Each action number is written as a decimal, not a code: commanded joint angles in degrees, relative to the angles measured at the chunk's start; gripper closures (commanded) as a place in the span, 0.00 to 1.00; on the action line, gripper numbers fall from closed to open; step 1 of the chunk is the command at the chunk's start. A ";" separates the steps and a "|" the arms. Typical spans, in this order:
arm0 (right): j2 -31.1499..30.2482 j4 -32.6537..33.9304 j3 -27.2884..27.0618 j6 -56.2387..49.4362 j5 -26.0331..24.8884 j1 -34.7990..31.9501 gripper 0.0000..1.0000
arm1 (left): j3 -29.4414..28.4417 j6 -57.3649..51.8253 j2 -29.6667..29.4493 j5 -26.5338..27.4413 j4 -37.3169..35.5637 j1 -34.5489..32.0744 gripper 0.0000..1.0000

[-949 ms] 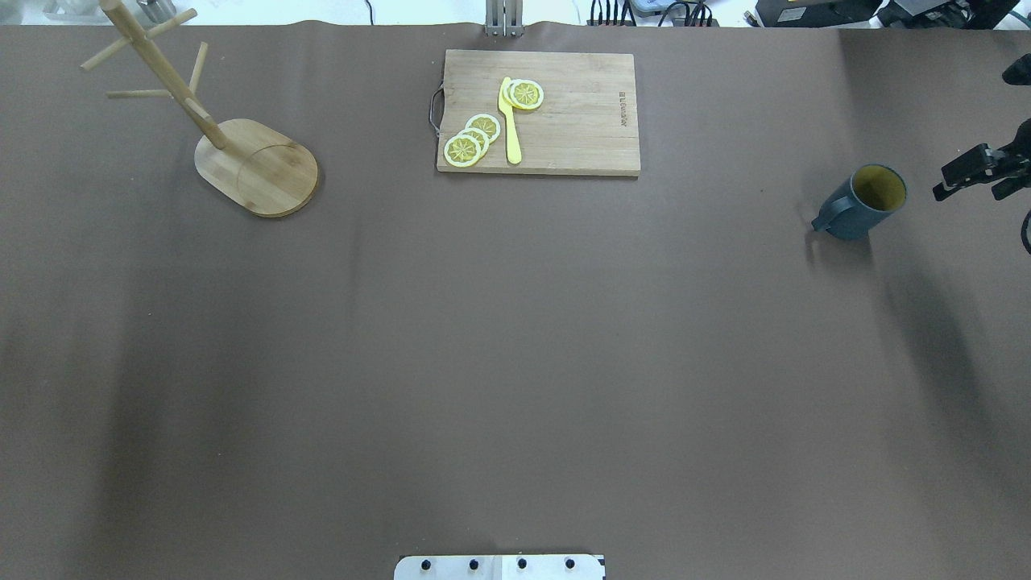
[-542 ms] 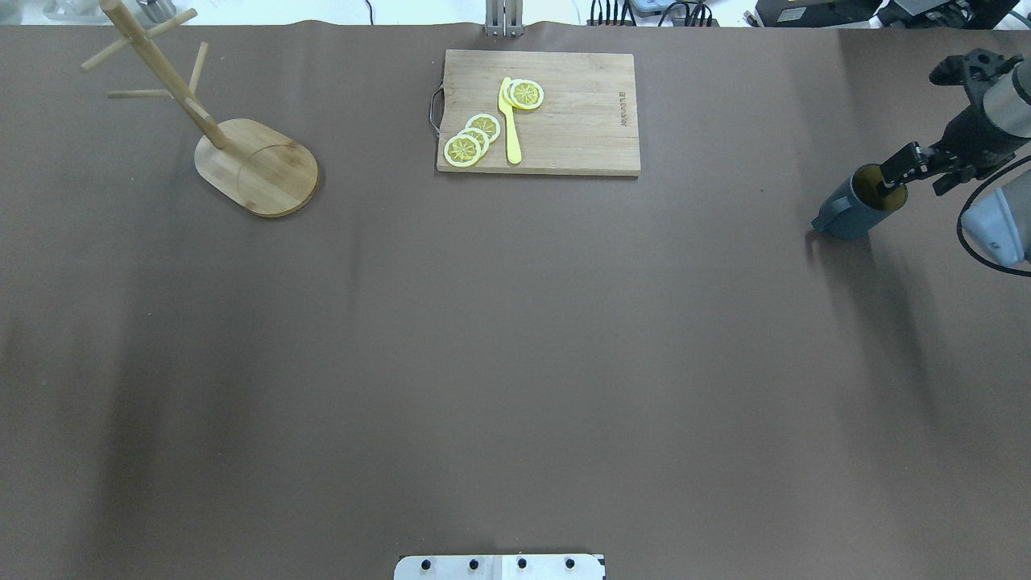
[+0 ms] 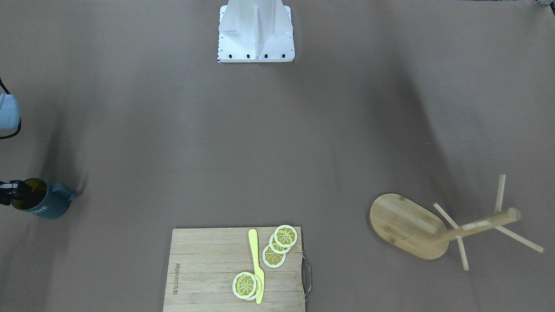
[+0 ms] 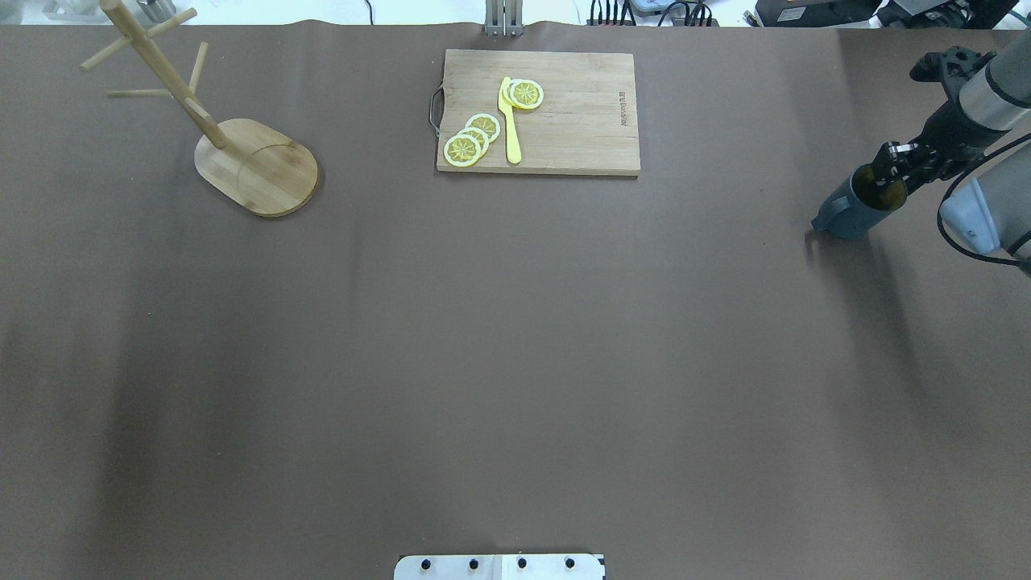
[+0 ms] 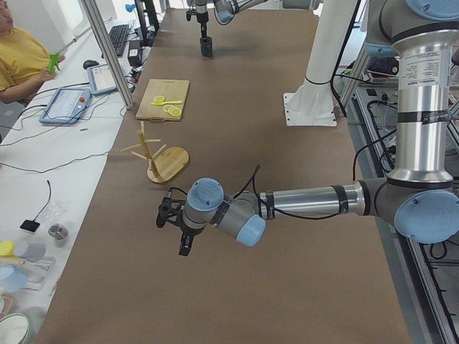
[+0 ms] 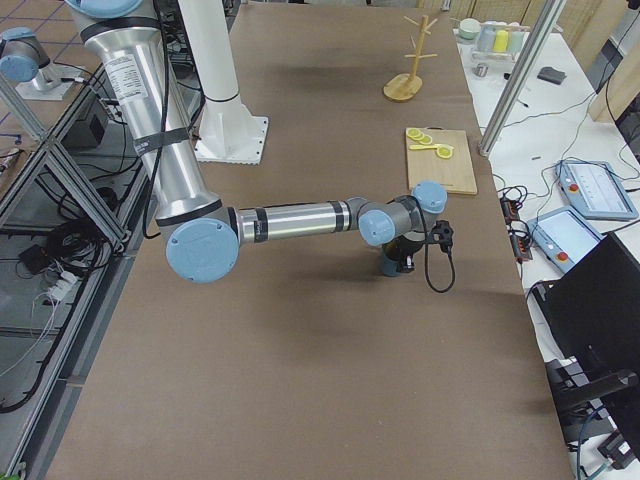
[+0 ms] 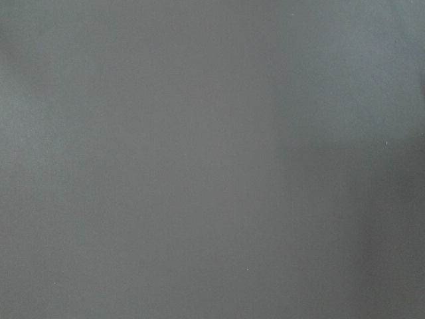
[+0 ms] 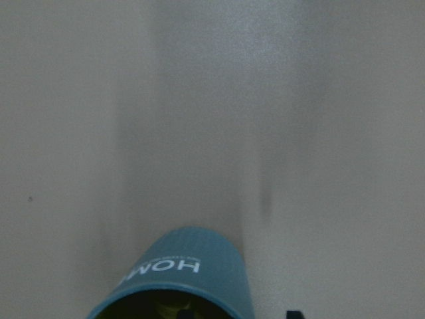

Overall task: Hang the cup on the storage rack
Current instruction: 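Reach the right gripper down to the blue mug and grasp it, then slide the blue mug with the right gripper toward the table center, then release the mug and raise the right gripper away while the left arm reaches in, then move the left gripper to the mug handle and grasp it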

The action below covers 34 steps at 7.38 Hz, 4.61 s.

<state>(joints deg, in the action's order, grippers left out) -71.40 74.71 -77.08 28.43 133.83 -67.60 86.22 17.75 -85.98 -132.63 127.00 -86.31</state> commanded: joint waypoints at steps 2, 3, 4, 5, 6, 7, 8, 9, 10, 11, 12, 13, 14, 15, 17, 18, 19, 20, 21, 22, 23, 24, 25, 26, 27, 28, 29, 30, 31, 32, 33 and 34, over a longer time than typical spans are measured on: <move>0.12 0.17 -6.12 3.38 2.75 1.23 1.00 | 0.00 0.00 -0.42 0.00 -0.09 0.00 0.02; 0.30 0.53 -10.59 8.52 2.67 4.38 1.00 | 0.00 0.00 -0.42 0.00 0.00 0.00 0.02; 1.78 0.27 -13.59 16.23 1.97 8.93 1.00 | -0.52 0.00 -0.42 0.00 -0.09 0.00 0.02; 4.92 0.18 -15.53 24.31 0.22 14.03 1.00 | -0.70 -0.09 -0.42 0.00 -0.18 0.00 0.02; 9.05 0.09 -16.16 33.18 -2.75 19.65 1.00 | -0.79 0.00 -0.42 0.00 -0.09 0.00 0.02; 13.26 0.09 -16.17 40.58 -5.66 24.23 1.00 | -0.70 0.00 -0.42 -0.09 -0.09 0.00 0.02; 16.44 0.09 -15.99 45.44 -8.73 28.10 1.00 | -0.44 0.35 -0.42 -0.18 -0.09 0.00 0.02; 19.34 0.18 -15.99 48.62 -10.68 30.92 1.00 | -0.44 0.35 -0.42 -0.18 -0.09 0.00 0.02; 21.37 0.26 -15.82 49.43 -13.22 33.65 1.00 | -0.61 0.35 -0.42 -0.18 -0.18 0.09 0.02; 22.17 0.44 -15.56 49.44 -17.59 36.55 0.85 | -0.62 0.61 -0.33 -0.18 -0.18 0.00 0.02; 22.36 0.35 -15.55 49.44 -19.73 37.62 0.01 | -0.62 0.88 -0.42 -0.18 -0.26 0.00 0.02; 22.71 0.44 -15.99 49.09 -19.49 37.63 0.00 | -0.53 0.97 -0.42 -0.18 -0.35 0.09 0.02; 22.62 0.44 -15.99 48.91 -19.57 37.63 0.00 | -0.61 4.27 -0.59 -1.05 -0.35 0.43 0.02; 22.45 0.44 -16.69 48.91 -18.96 37.11 0.00 | -0.35 8.66 -2.59 -3.23 -0.27 1.48 0.02; 18.61 0.79 -20.89 48.74 -12.58 30.55 0.00 | 2.52 16.14 -5.68 -5.54 -0.26 7.17 0.02; 14.58 0.88 -23.09 48.48 -10.54 27.47 0.00 | 6.72 23.65 -7.95 -4.93 -0.35 12.77 0.02; 11.23 0.88 -23.28 46.12 -7.74 23.61 0.00 | 9.90 29.99 -10.41 -4.40 -0.35 17.96 0.02; 7.89 0.88 -23.37 41.40 -5.53 19.83 0.00 | 13.67 30.14 -12.70 1.52 -0.27 24.11 0.03; 5.07 0.88 -23.29 38.05 -3.42 16.31 0.00 | 16.06 29.97 -16.11 7.76 0.08 31.39 0.05; 1.65 0.88 -23.29 33.84 -1.75 12.45 0.00 | 15.39 27.88 -20.93 11.56 0.17 36.60 0.05; -2.12 0.88 -23.11 27.10 -1.30 9.36 0.00 | 15.82 26.56 -21.77 12.30 1.65 38.30 0.02; -5.30 0.88 -22.15 20.85 -1.38 6.37 0.00 | 15.91 26.72 -21.16 17.70 6.02 40.93 0.04; -7.94 0.97 -21.62 16.00 -1.38 3.39 0.00 | 12.86 21.24 -21.42 18.27 10.15 43.39 0.12; -9.27 0.97 -20.22 12.74 -1.90 1.18 0.00 | 11.00 11.17 -21.42 18.54 14.98 45.68 0.04; -9.11 0.79 -17.34 10.44 -1.91 -0.58 0.00 | 9.25 7.51 -21.60 18.63 17.38 47.35 0.04; -9.28 0.79 -16.09 7.55 -1.91 -1.21 0.00 | 6.70 6.95 -21.68 18.89 24.10 50.59 0.04; -9.28 0.79 -15.64 7.34 -1.99 -1.56 0.00 | 3.72 7.03 -21.86 19.16 29.74 53.06 0.05; -9.72 0.79 -15.64 7.34 -2.08 -2.00 0.00 | 3.26 7.03 -22.47 19.94 31.62 54.56 0.08; -9.90 0.79 -15.55 7.34 -2.08 -2.01 0.00 | 3.08 6.94 -22.74 21.69 31.99 56.06 0.09; -9.98 0.79 -15.20 7.43 -2.17 -2.01 0.00 | 1.86 6.86 -24.31 23.62 32.17 57.29 0.11; -9.99 0.71 -14.68 7.34 -2.26 -2.01 0.00 | -0.76 6.85 -26.06 25.12 33.56 57.39 0.11; -9.90 0.62 -14.67 7.43 -2.26 -2.01 0.00 | -2.36 6.77 -26.60 28.36 36.36 58.96 0.11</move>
<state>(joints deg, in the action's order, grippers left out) -81.33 75.42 -91.99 35.82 131.62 -69.60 86.11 24.60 -111.38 -107.50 160.71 -28.78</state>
